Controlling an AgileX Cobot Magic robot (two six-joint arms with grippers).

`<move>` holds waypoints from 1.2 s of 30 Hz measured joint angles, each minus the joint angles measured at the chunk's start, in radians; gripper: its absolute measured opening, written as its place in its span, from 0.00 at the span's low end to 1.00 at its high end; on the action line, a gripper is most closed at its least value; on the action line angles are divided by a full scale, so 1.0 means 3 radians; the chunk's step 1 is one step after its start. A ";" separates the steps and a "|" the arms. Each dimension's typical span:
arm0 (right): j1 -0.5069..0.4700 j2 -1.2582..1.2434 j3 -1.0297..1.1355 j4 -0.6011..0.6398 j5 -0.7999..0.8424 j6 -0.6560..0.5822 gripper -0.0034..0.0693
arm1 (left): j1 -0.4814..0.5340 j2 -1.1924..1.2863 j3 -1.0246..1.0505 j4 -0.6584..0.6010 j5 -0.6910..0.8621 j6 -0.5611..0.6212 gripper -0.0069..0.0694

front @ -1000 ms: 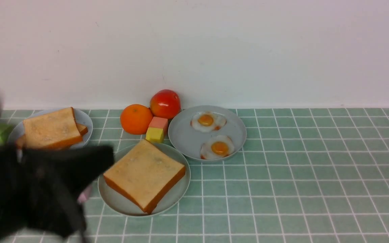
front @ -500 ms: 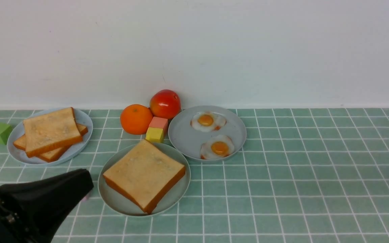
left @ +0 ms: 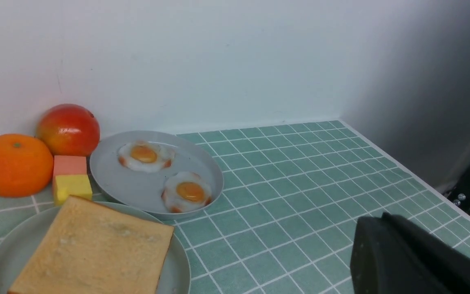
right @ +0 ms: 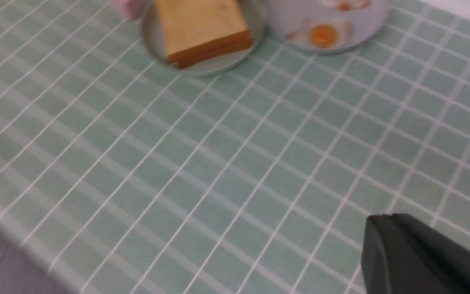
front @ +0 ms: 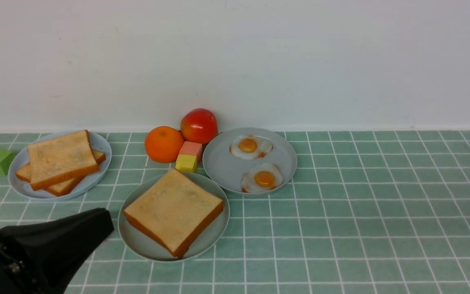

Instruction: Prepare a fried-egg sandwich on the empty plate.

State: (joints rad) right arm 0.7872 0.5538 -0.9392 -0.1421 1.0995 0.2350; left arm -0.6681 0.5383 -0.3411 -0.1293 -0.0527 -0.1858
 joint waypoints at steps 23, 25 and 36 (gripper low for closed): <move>-0.2448 -0.1879 0.3211 0.1328 -0.2492 -0.1380 0.03 | 0.0000 0.0000 0.0001 -0.0027 0.0012 0.0000 0.08; -0.2448 -0.1883 0.3201 0.1180 -0.2432 -0.1329 0.03 | 0.0000 0.0000 0.0001 -0.0027 0.0012 0.0000 0.08; -0.2448 -0.1883 0.3190 0.0286 -0.2408 -0.0546 0.04 | 0.0000 0.0000 0.0001 -0.0027 0.0012 0.0000 0.08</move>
State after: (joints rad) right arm 0.0527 -0.0109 0.0179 -0.0562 0.3770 0.0710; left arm -0.6681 0.5383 -0.3407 -0.1373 -0.0490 -0.1858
